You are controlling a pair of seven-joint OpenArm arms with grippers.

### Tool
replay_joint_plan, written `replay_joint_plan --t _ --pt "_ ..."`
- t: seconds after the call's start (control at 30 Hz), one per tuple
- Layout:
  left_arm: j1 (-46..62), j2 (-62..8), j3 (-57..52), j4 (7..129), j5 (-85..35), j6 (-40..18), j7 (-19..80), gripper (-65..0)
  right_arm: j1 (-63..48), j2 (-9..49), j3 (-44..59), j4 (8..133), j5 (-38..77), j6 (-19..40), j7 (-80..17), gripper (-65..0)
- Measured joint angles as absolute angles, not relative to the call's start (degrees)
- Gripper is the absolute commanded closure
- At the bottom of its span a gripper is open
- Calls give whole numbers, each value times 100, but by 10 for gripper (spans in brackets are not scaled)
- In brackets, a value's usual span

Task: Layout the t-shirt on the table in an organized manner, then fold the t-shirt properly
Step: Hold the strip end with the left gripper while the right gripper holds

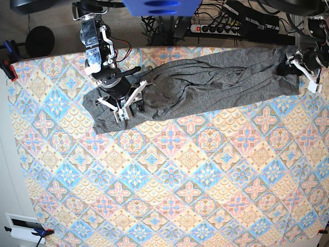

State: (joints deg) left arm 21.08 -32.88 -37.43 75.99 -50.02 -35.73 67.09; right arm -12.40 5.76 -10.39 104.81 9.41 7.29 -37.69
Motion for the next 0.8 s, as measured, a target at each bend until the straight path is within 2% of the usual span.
replay_joint_plan --t 0.3,0.67,0.8 --pt "2346 -3229 -4654 7550 -4530 -3544 6941 -456 -1238 576 -1039 10481 941 727 -3774 -188" --pt "2298 -3155 -4694 7555 -4464 -3562 6862 -456 -1236 574 -1039 10481 941 725 -3752 -188" --pt "2239 -3111 -4692 7024 -4303 -3610 6069 -456 -1238 576 -1039 10481 941 727 -3754 -188"
